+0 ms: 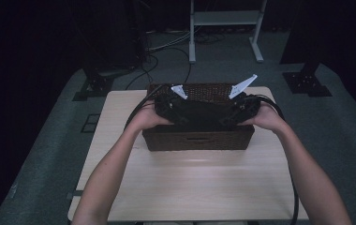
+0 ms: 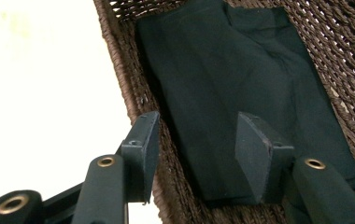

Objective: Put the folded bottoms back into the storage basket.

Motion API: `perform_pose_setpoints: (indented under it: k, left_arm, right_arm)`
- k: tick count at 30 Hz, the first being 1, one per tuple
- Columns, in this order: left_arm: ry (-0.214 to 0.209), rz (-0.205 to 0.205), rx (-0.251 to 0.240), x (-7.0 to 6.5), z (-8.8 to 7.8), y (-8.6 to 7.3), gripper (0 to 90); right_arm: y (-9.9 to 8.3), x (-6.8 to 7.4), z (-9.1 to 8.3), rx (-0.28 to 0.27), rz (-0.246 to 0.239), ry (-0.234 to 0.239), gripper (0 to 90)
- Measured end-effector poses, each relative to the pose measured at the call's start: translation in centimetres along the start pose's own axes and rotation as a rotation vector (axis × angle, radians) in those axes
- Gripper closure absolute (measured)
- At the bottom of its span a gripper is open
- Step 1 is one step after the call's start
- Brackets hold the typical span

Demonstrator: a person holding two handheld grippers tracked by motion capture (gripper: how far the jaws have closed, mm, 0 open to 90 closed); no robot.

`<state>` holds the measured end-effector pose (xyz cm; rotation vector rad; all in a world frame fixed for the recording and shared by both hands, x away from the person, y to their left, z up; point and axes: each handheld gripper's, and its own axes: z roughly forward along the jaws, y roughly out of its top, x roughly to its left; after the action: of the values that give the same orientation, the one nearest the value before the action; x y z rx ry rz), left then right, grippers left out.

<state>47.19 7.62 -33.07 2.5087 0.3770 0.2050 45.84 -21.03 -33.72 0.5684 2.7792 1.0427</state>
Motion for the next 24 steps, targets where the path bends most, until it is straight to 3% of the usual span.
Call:
perform_pose_setpoints:
  k: [24]
  left_arm:
    - [0.018,0.001,-0.043,-2.5,-2.2,-2.8,32.8]
  right_arm:
    - [-2.0,2.4,-2.2,-0.029,-0.01,-0.011,44.9]
